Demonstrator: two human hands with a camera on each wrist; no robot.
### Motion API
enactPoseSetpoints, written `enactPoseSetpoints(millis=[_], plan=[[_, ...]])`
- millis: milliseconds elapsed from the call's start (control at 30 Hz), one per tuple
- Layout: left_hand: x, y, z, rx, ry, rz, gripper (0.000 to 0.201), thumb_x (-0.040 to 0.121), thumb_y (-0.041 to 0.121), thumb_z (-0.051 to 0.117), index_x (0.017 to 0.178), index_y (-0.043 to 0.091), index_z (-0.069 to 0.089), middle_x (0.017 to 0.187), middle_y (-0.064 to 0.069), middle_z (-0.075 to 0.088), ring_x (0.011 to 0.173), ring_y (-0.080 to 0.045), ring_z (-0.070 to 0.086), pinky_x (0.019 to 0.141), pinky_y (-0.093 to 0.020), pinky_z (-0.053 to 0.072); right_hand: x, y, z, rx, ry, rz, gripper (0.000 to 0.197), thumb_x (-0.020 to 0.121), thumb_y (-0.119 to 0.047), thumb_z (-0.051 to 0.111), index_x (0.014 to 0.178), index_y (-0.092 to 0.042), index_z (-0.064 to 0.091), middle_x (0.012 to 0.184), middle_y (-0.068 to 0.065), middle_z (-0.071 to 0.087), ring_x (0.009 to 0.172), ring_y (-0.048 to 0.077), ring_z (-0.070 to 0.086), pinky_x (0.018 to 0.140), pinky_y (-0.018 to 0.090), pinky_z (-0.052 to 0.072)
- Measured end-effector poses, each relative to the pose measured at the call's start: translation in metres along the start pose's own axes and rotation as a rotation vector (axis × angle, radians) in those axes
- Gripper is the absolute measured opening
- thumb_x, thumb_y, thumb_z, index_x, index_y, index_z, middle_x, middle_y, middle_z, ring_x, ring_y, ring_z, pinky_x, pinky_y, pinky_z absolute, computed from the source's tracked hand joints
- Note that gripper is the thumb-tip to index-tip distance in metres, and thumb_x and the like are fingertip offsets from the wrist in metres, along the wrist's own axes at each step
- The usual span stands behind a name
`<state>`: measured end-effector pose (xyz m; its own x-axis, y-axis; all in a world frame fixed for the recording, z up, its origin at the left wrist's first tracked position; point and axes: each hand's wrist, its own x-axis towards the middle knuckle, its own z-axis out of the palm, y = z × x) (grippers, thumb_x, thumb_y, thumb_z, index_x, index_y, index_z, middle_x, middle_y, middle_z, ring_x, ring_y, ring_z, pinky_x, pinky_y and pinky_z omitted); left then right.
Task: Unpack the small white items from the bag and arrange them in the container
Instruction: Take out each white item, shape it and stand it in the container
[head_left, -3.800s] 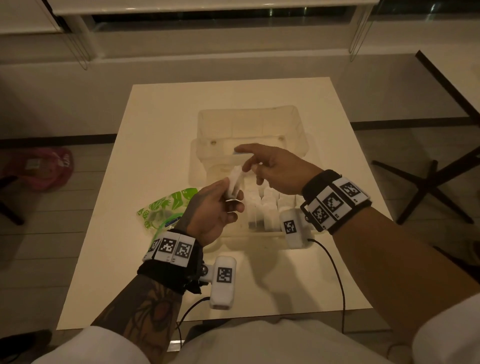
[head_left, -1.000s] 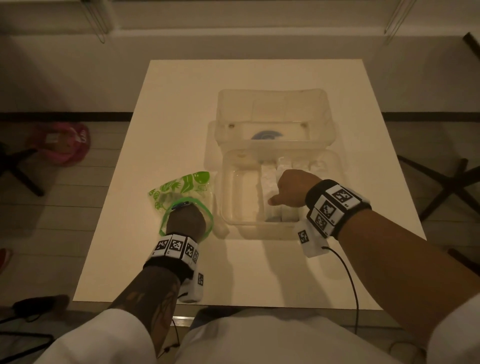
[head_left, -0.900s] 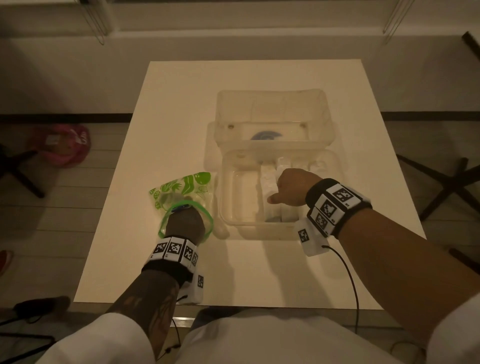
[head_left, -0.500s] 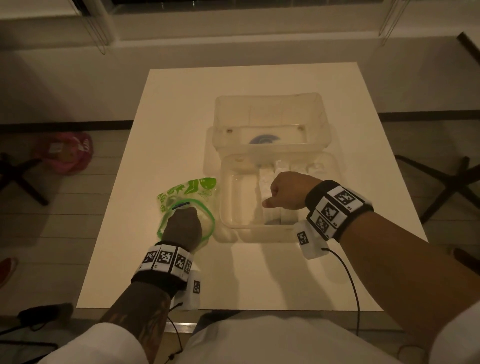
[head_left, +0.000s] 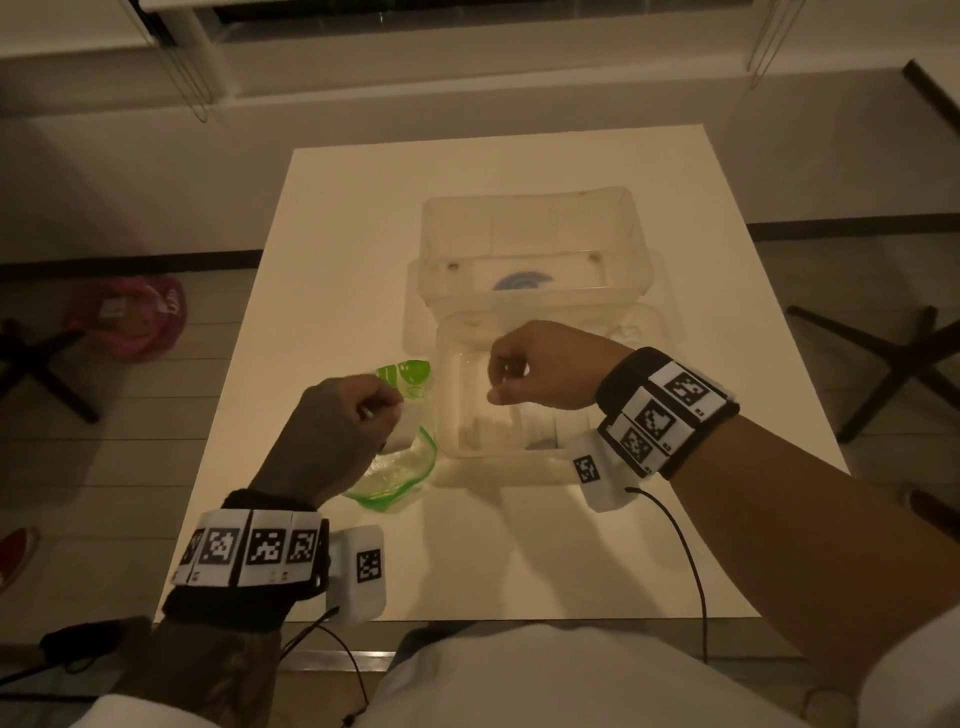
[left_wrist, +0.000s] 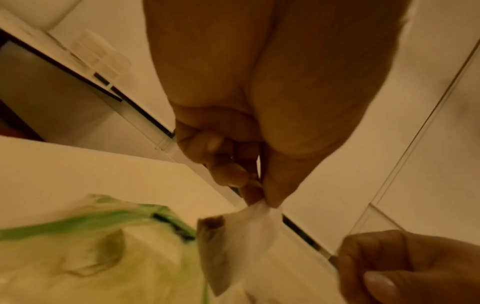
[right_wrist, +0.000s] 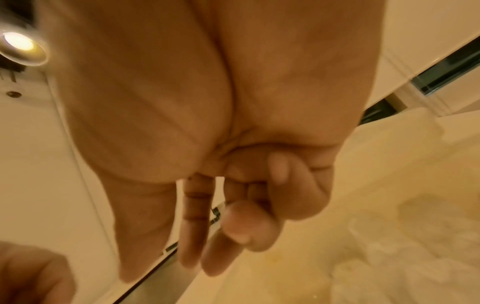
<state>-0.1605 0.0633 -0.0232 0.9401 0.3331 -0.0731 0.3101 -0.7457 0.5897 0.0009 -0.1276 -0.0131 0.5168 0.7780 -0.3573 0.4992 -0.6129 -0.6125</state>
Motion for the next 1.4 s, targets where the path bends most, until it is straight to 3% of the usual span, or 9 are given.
enactPoseSetpoints(millis=[133,233,367,433,567,667,933,1167,1400], plan=[[0.017,0.033,-0.003,-0.226,-0.023,0.066,0.009,0.089,0.014,0.065,0.094,0.021,0.069,0.079,0.011,0.067,0.070,0.000,0.062,0.060,-0.011,0.049,-0.001,-0.019,-0.004,0.062,0.044,-0.140,0.025,0.089,-0.040,0.065,0.110,-0.028,0.062,0.095,-0.015,0.064,0.081,-0.003,0.056,0.069,0.018,0.043],[0.030,0.052,0.005,-0.461,0.075,0.040,0.013,0.087,0.013,0.069,0.100,0.014,0.066,0.079,-0.005,0.069,0.068,-0.010,0.063,0.063,-0.022,0.051,-0.004,-0.022,-0.010,0.182,0.164,-0.157,0.012,0.094,-0.028,0.060,0.092,-0.018,0.066,0.077,-0.009,0.062,0.069,0.000,0.057,0.065,0.019,0.045],[0.029,0.065,0.026,-0.641,0.209,-0.039,0.020,0.084,0.017,0.073,0.097,0.013,0.058,0.088,-0.008,0.070,0.081,-0.025,0.068,0.073,-0.042,0.059,-0.012,-0.011,-0.021,0.393,0.274,-0.118,0.015,0.096,-0.020,0.057,0.082,-0.019,0.062,0.083,0.004,0.069,0.069,0.009,0.063,0.067,0.029,0.053],[0.024,0.070,0.038,-0.638,0.232,-0.032,0.019,0.082,0.020,0.075,0.092,0.011,0.061,0.085,-0.007,0.070,0.077,-0.026,0.068,0.069,-0.044,0.060,-0.017,-0.007,-0.025,0.399,0.306,-0.077,0.014,0.097,-0.021,0.055,0.086,-0.017,0.062,0.089,0.007,0.071,0.070,0.012,0.065,0.066,0.031,0.054],[0.023,0.075,0.053,-0.639,0.244,-0.025,0.018,0.082,0.018,0.075,0.093,0.010,0.064,0.085,-0.007,0.069,0.075,-0.024,0.068,0.066,-0.040,0.060,-0.023,-0.005,-0.030,0.396,0.329,-0.045,0.013,0.098,-0.022,0.053,0.095,-0.013,0.061,0.084,0.007,0.071,0.065,0.006,0.065,0.056,0.020,0.049],[0.024,0.077,0.057,-0.640,0.264,-0.011,0.018,0.082,0.015,0.075,0.095,0.007,0.065,0.084,-0.009,0.071,0.074,-0.023,0.070,0.063,-0.035,0.060,-0.024,-0.004,-0.030,0.405,0.338,-0.040,0.013,0.098,-0.024,0.053,0.091,-0.017,0.060,0.082,0.007,0.071,0.069,0.016,0.068,0.056,0.025,0.049],[0.022,0.082,0.059,-0.530,0.348,0.076,0.011,0.085,0.024,0.071,0.088,0.014,0.067,0.076,0.000,0.069,0.068,-0.017,0.067,0.064,-0.040,0.059,-0.023,-0.006,-0.027,0.366,0.369,-0.049,0.013,0.098,-0.023,0.054,0.089,-0.017,0.061,0.075,0.003,0.068,0.056,0.001,0.063,0.052,0.017,0.050],[0.022,0.091,0.046,-0.768,-0.062,-0.147,0.028,0.096,0.036,0.054,0.100,0.014,0.072,0.093,0.000,0.075,0.084,-0.014,0.072,0.071,-0.035,0.055,-0.021,-0.008,-0.027,0.349,0.313,-0.085,0.012,0.093,-0.022,0.061,0.089,-0.014,0.069,0.074,-0.002,0.068,0.068,0.011,0.065,0.062,0.022,0.051],[0.025,0.088,0.042,-0.969,-0.239,-0.197,0.019,0.090,0.024,0.065,0.101,0.010,0.071,0.095,-0.005,0.076,0.081,-0.015,0.071,0.072,-0.031,0.048,-0.022,-0.008,-0.034,0.298,0.287,-0.090,0.014,0.095,-0.020,0.060,0.087,-0.014,0.069,0.056,-0.022,0.059,0.053,-0.006,0.054,0.053,0.007,0.040]])
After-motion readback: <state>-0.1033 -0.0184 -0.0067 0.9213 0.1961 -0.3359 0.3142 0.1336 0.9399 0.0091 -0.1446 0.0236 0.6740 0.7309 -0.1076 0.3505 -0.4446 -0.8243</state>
